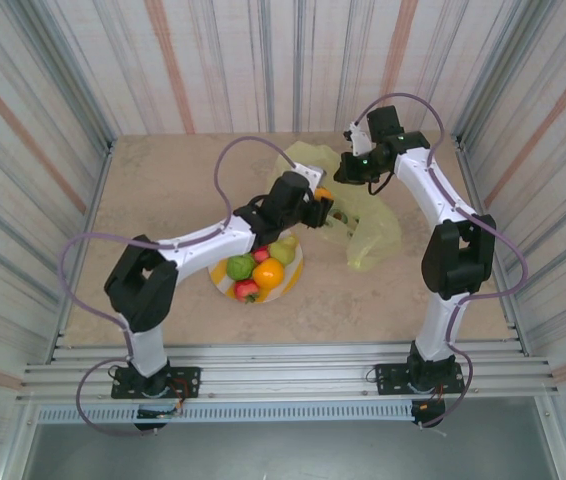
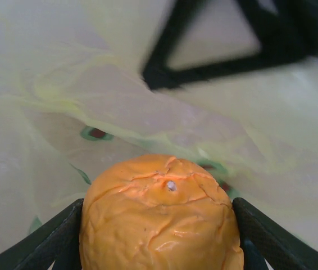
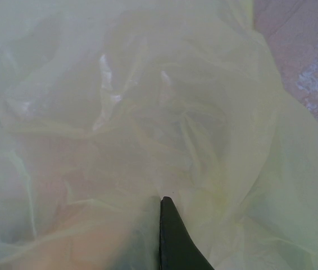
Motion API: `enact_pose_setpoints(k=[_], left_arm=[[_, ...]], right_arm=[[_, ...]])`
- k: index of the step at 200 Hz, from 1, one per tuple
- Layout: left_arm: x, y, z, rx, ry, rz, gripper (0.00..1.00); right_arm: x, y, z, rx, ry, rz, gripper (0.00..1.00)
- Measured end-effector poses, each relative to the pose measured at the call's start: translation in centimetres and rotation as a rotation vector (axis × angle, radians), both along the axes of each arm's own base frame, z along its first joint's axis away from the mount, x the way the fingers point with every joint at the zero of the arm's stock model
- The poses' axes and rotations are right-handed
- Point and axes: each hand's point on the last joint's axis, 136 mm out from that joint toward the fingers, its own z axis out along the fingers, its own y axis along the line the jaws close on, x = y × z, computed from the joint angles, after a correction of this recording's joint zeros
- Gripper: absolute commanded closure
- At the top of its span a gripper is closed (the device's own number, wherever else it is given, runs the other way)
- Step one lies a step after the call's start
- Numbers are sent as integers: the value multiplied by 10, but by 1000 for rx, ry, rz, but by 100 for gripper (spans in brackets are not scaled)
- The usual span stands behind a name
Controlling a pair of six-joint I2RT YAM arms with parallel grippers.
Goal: Place the fruits into the plastic bag
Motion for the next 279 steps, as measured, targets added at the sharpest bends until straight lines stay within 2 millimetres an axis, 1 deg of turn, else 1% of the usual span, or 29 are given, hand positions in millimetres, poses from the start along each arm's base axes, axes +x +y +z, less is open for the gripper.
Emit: enact_pose_setpoints(k=[17, 32, 71, 108, 121, 136, 148, 172, 187, 209, 216, 222, 253, 279], left_arm=[[25, -1, -3, -55, 24, 77, 44], [38, -6, -9, -107, 56, 122, 43], [52, -16, -28, -255, 179, 216, 43], [61, -21, -38, -364, 269, 281, 40], [64, -25, -46, -394, 299, 297, 40], [66, -29, -57, -410, 331, 313, 39], [67, -32, -66, -413, 349, 320, 36], [65, -44, -76, -410, 372, 309, 27], [63, -51, -75, -415, 380, 294, 21], [61, -56, -71, -414, 378, 277, 16], [60, -56, -71, -409, 376, 272, 11], [60, -56, -71, -400, 372, 266, 9], [57, -54, -74, -344, 363, 235, 6], [50, -50, -65, -299, 334, 178, 7]], right_arm=[[1, 0, 2, 15, 2, -5, 100], [2, 3, 4, 36, 2, -9, 100], [4, 7, 5, 74, 2, -13, 100], [7, 10, 5, 119, 4, -22, 100], [9, 9, 5, 144, 8, -34, 100], [12, 7, 4, 173, 15, -48, 100], [13, 7, 4, 196, 20, -56, 100], [17, 5, 6, 234, 23, -73, 100], [20, 3, 8, 245, 18, -80, 100], [21, 1, 10, 258, 15, -81, 100], [21, 1, 10, 262, 16, -80, 100], [21, 0, 9, 264, 16, -81, 100], [24, -9, 8, 267, 20, -98, 100], [26, -20, 5, 260, 20, -114, 100]])
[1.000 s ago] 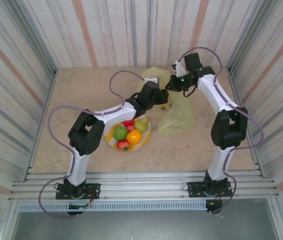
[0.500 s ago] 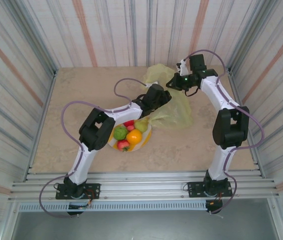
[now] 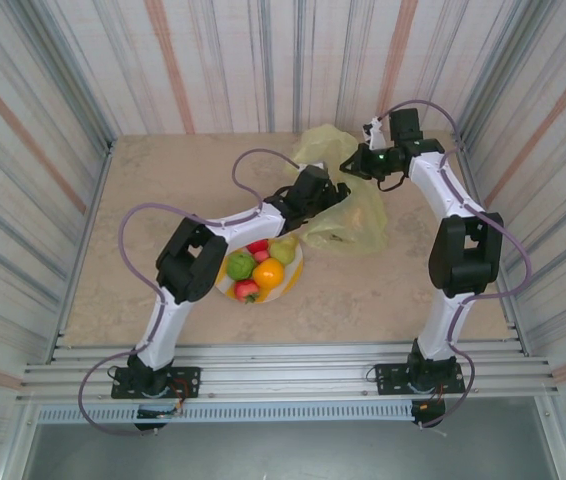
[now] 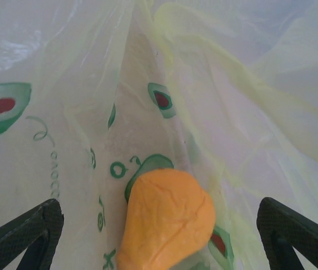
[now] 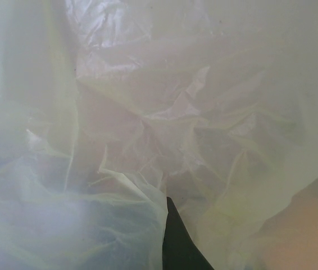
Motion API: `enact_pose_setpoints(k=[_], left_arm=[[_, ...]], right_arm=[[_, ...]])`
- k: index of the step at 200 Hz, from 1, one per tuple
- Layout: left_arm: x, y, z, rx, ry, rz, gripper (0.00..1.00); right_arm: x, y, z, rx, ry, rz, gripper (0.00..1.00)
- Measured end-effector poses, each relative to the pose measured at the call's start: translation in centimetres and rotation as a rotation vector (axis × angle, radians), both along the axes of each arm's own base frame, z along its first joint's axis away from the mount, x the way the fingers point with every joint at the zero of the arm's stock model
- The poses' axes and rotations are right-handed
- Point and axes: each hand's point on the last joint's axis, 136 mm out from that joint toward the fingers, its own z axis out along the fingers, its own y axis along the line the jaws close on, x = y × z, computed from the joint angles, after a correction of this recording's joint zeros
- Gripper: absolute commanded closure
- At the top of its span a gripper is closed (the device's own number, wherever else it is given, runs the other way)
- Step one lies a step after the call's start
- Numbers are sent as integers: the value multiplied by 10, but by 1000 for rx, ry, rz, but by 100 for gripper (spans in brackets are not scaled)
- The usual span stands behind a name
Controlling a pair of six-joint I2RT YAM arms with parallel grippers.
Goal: Place the fruits into the plastic bag
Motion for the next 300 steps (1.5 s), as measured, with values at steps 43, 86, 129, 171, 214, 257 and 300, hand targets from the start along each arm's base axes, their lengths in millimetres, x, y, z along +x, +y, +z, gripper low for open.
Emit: enact_pose_setpoints(k=[43, 86, 129, 171, 214, 257, 300], left_arm=[[-30, 17, 46, 13, -83, -122, 9], [-56, 44, 92, -34, -152, -226, 11], [-110, 74, 89, -37, -138, -359, 11], [-169, 119, 82, 1, -146, -395, 12], [-174, 157, 74, 154, -184, -308, 11], [-172, 175, 37, 375, -148, -268, 11], [-174, 210, 17, 518, -65, -164, 10]], right_arm=[[-5, -14, -7, -38, 3, 25, 100], [-24, -14, -13, -81, 13, 123, 100], [-32, -10, -7, -85, 0, 184, 100], [-49, -1, -1, -44, 7, 211, 100], [-64, 9, 16, -13, -18, 211, 100], [-57, 5, 18, -19, -17, 166, 100], [-52, 1, 17, -29, -21, 141, 100]])
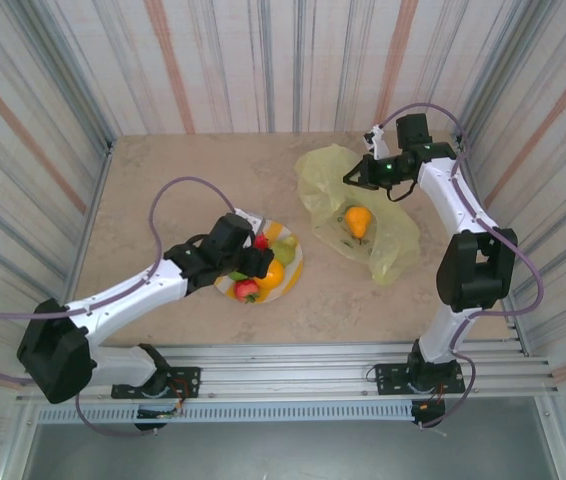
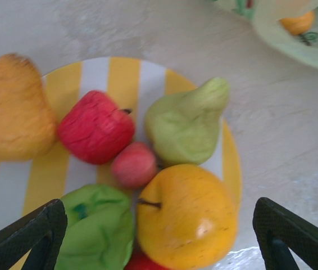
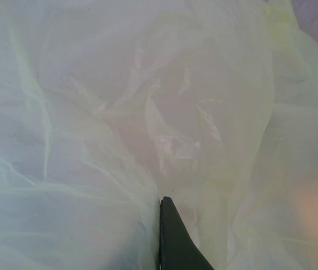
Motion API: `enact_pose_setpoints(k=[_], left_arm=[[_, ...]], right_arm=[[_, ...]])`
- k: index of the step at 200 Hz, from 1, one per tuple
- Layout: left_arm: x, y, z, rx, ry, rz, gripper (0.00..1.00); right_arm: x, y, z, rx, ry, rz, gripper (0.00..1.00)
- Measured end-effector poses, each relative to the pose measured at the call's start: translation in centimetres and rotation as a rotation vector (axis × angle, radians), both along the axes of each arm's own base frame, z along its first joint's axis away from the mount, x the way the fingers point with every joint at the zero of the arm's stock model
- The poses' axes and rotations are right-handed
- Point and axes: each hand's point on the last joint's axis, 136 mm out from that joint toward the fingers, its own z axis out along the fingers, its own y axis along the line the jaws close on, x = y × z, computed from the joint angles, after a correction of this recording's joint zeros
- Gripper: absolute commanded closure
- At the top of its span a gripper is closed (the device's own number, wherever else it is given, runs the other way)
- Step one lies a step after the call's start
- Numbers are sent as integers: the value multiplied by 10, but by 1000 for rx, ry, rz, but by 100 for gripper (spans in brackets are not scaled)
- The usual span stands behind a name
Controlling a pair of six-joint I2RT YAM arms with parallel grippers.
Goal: Place the fruits into the plastic bag
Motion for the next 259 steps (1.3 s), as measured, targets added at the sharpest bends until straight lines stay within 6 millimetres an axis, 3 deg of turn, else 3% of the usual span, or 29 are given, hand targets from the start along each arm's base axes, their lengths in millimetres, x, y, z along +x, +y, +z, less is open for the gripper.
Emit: enact_pose_setpoints(k=[37, 61, 121, 179, 259], left_arm=[[-1, 40, -11, -12, 68, 134, 8], [0, 50, -19, -35, 125, 179, 8], [2, 48, -54, -4, 238, 189, 8], [10, 43, -75, 13, 271, 205, 10], [19, 40, -86, 17, 268, 219, 13]], right_arm=[[3, -1, -6, -5, 5, -7, 100], [5, 0, -10, -3, 19, -11, 100], [9, 0, -13, 1, 19, -17, 100], [7, 0, -17, 0, 28, -17, 100], [8, 0, -24, -1, 38, -17, 100]])
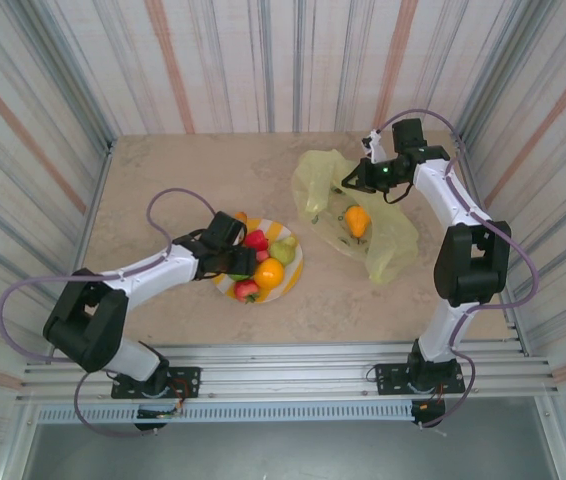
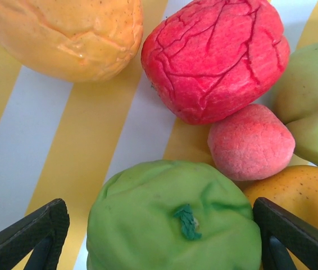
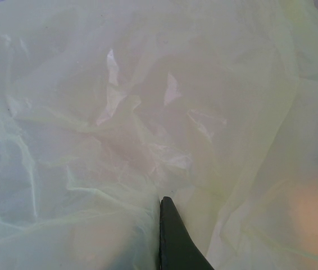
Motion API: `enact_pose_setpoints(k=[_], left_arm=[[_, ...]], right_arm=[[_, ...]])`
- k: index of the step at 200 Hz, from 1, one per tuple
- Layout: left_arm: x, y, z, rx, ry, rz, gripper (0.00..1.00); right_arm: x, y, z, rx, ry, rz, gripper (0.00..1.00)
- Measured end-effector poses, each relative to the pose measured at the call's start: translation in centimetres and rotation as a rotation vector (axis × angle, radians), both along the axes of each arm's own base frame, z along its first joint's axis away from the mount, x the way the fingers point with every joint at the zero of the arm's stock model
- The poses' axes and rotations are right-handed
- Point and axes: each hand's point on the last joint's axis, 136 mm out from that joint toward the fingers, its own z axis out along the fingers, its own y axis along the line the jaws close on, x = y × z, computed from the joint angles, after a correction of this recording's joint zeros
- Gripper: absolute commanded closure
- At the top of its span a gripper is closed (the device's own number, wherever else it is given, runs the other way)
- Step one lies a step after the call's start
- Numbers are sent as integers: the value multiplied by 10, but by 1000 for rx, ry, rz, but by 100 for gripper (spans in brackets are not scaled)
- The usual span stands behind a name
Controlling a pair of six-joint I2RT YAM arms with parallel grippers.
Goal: Place the fruits into the plastic bag
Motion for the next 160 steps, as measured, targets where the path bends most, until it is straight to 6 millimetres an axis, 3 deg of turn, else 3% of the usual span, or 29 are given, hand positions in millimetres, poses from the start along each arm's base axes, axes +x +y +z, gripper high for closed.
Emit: enact_pose_setpoints(k=[75, 109, 135, 160], left_arm=[[4, -1, -6, -9, -2, 18, 29], [3, 13, -2, 12, -34, 60, 32], [-1, 25, 14, 4, -96, 96, 36], [-4, 23, 49, -83, -201, 97, 40]], right_arm=[[2, 0, -2, 0, -1, 0, 100], [2, 0, -2, 2, 4, -4, 100], [3, 3, -4, 0, 12, -17, 100], [5, 8, -4, 4, 15, -23, 100]])
